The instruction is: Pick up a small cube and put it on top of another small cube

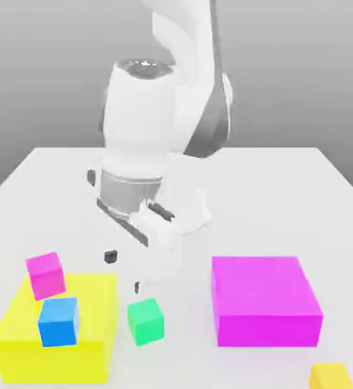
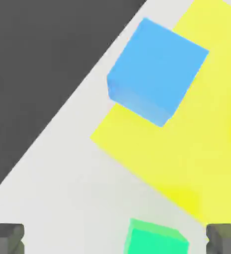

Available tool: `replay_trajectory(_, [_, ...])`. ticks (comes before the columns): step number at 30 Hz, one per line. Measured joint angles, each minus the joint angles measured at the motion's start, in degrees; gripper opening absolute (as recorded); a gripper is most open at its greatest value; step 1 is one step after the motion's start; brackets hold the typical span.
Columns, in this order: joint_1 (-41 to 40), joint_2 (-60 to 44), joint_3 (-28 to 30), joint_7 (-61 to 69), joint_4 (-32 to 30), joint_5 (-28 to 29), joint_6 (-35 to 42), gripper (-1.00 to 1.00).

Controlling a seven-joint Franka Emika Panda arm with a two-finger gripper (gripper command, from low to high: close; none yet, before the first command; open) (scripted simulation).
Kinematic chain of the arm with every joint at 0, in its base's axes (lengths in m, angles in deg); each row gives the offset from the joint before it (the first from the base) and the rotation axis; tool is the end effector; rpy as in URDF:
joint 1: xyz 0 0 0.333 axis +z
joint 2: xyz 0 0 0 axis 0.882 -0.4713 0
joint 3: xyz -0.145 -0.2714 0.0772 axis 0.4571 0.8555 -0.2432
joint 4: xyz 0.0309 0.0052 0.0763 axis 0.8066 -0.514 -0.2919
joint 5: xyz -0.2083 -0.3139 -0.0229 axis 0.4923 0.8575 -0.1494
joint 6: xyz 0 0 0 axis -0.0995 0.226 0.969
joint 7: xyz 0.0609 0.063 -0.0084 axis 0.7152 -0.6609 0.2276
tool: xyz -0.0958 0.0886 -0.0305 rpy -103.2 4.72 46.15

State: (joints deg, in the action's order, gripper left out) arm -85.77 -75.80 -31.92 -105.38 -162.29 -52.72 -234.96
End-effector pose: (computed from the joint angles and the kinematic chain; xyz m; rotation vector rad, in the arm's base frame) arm 0.3945 -0.0607 0.2163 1.8875 -2.5071 0.1205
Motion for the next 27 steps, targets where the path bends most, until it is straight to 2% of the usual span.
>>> replay_trajectory(2, [-0.17, -2.80, -0.64, -1.09, -1.76, -3.77, -2.42, 0.00])
replay_trajectory(4, [0.05, -5.07, -0.43, -2.06, -1.89, -4.16, -4.35, 0.00])
replay_trajectory(9, [2.11, -10.74, 2.54, -5.53, -0.82, -0.22, -8.94, 0.00])
replay_trajectory(14, [6.70, -16.82, 8.25, -8.80, 0.17, 4.28, -13.66, 0.00])
replay_trajectory(15, [7.47, -17.66, 9.16, -9.15, 0.28, 4.79, -14.31, -1.00])
replay_trajectory(21, [7.84, -18.09, 9.59, -9.39, 0.35, 5.13, -14.77, -1.00])
replay_trajectory(27, [3.81, -12.31, 4.41, -6.09, -0.54, 0.48, -10.34, -1.00])
